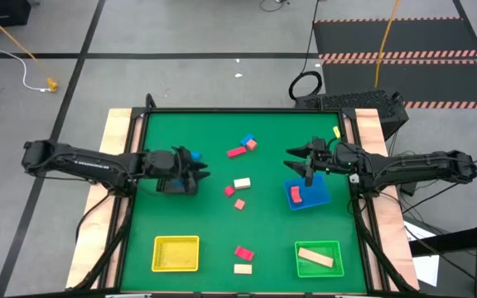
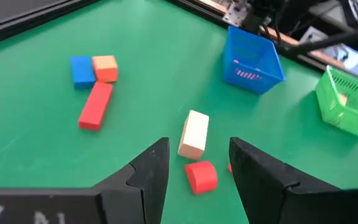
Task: Sort & place blocks by color
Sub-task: Put the center red block into the yellow bin
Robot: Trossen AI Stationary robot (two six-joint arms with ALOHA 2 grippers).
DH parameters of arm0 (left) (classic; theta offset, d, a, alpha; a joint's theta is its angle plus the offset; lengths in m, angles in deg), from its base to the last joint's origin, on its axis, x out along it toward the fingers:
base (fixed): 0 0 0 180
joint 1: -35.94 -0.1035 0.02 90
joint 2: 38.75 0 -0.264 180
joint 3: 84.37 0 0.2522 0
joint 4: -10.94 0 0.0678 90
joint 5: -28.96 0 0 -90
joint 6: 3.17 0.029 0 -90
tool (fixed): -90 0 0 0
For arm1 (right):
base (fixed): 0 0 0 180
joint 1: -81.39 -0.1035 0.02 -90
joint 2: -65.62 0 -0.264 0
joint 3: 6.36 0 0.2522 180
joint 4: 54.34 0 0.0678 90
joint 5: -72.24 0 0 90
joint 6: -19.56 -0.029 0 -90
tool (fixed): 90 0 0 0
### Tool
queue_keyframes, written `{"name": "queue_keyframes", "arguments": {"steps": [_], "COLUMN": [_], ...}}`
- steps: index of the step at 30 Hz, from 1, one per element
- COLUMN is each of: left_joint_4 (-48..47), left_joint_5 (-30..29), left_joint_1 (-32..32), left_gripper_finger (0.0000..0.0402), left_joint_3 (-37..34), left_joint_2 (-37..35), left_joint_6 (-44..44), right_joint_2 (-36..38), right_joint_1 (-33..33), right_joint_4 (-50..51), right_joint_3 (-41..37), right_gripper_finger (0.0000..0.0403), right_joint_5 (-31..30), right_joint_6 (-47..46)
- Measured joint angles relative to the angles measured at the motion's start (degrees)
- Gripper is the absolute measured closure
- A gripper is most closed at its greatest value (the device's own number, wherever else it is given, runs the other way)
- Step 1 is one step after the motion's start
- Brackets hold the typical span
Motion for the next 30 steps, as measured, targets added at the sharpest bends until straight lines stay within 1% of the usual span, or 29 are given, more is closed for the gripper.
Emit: {"name": "queue_keyframes", "arguments": {"steps": [4,7,10,15,18,25,30], "left_joint_4": [5.0,7.9,7.8,7.7,7.8,7.3,7.0], "left_joint_5": [0.0,0.0,-0.2,-4.2,-5.3,-7.1,-8.5], "left_joint_1": [1.3,2.0,2.9,5.1,6.2,8.4,10.4], "left_gripper_finger": [0.0233,0.0233,0.0234,0.0234,0.0234,0.0234,0.0234], "left_joint_3": [0.0,0.0,0.7,2.2,3.3,6.6,9.7], "left_joint_2": [4.5,7.3,9.5,13.2,15.5,21.0,25.7], "left_joint_6": [3.1,3.8,3.8,3.3,2.2,-0.7,-0.2], "right_joint_2": [0.0,0.0,0.0,0.0,0.0,0.0,0.0], "right_joint_1": [0.0,0.0,0.0,0.0,0.0,0.0,0.0], "right_joint_4": [0.0,0.0,0.0,0.0,0.0,0.0,-0.2], "right_joint_3": [0.0,0.0,0.0,0.0,0.0,0.0,0.0], "right_gripper_finger": [0.0165,0.0165,0.0165,0.0165,0.0165,0.0165,0.0165], "right_joint_5": [0.0,0.0,0.0,0.0,0.0,0.0,0.0], "right_joint_6": [-1.1,-1.2,-1.2,-1.2,-1.2,-1.2,-1.2]}}
